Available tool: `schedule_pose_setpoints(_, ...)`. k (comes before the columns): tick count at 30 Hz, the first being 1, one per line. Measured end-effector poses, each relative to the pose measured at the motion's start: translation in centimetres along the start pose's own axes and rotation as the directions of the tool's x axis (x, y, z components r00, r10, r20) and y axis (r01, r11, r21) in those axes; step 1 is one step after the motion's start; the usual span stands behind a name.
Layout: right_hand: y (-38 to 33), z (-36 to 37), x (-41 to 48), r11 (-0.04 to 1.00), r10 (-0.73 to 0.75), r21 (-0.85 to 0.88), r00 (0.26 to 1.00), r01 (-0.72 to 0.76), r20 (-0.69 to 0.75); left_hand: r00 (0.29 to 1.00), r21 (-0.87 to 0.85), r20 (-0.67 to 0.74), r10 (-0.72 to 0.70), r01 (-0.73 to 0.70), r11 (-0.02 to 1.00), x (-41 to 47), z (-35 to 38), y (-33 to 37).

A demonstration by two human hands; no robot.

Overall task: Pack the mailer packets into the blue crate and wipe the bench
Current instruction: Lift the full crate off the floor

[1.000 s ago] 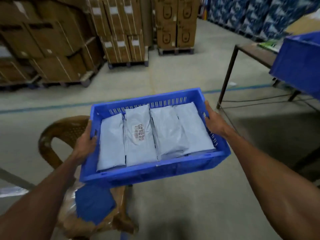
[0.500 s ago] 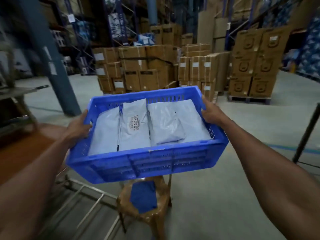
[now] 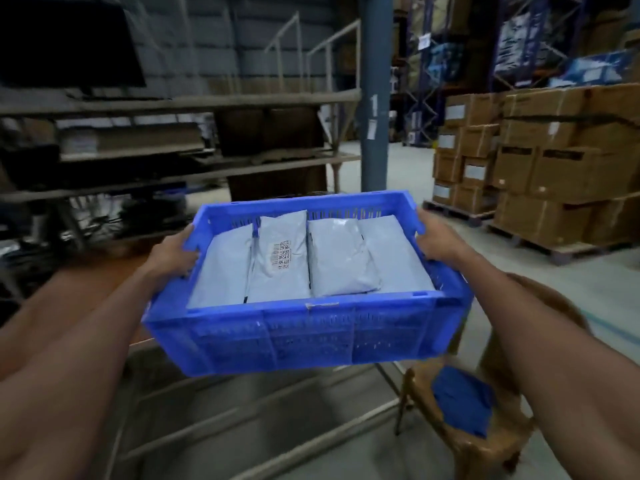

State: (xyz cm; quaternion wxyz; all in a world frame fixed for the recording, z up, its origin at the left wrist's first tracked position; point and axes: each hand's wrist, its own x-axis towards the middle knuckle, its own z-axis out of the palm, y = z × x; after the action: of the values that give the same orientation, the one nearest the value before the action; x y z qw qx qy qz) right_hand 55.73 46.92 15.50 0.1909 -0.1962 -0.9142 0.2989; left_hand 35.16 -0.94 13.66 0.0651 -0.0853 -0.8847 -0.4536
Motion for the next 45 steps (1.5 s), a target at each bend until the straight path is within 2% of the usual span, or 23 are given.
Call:
schedule_pose_setpoints(8, -17.6, 16.3, 0.1, 0.955, -0.278, -0.064, 0.948, 0.290, 0.153, 0.960, -0.085, -0.213, -0.180, 0.165, 0.983, -5.6, -19.0, -15.3)
schedule_pose_setpoints(13, -27.1, 26.4, -1.8, 0.971, -0.238, 0.045, 0.944, 0.234, 0.228, 0.934, -0.047, -0.262, -0.242, 0.238, 0.970, -6.4, -28.5, -23.3)
schedule_pose_setpoints(19, -34.7, 35.5, -4.0, 0.979, -0.206, 0.058, 0.935, 0.198, 0.289, 0.914, 0.034, -0.273, -0.301, 0.322, 0.946, -5.1, -36.8, -31.9)
schedule_pose_setpoints(26, -38.5, 40.9, -2.1, 0.978, -0.201, 0.018, 0.925, 0.206, 0.323, 0.914, -0.008, -0.227, -0.335, 0.342, 0.940, -1.4, -39.2, -36.5)
schedule_pose_setpoints(30, -39.3, 43.7, 1.2, 0.977, -0.196, -0.019, 0.924, 0.214, 0.328, 0.919, 0.055, -0.218, -0.327, 0.346, 0.936, 2.5, -39.1, -37.7)
schedule_pose_setpoints(45, -44.0, 54.4, 16.9, 0.976, -0.211, 0.019, 0.913, 0.218, 0.349, 0.916, 0.158, -0.255, -0.311, 0.356, 0.921, 19.6, -38.2, -41.6)
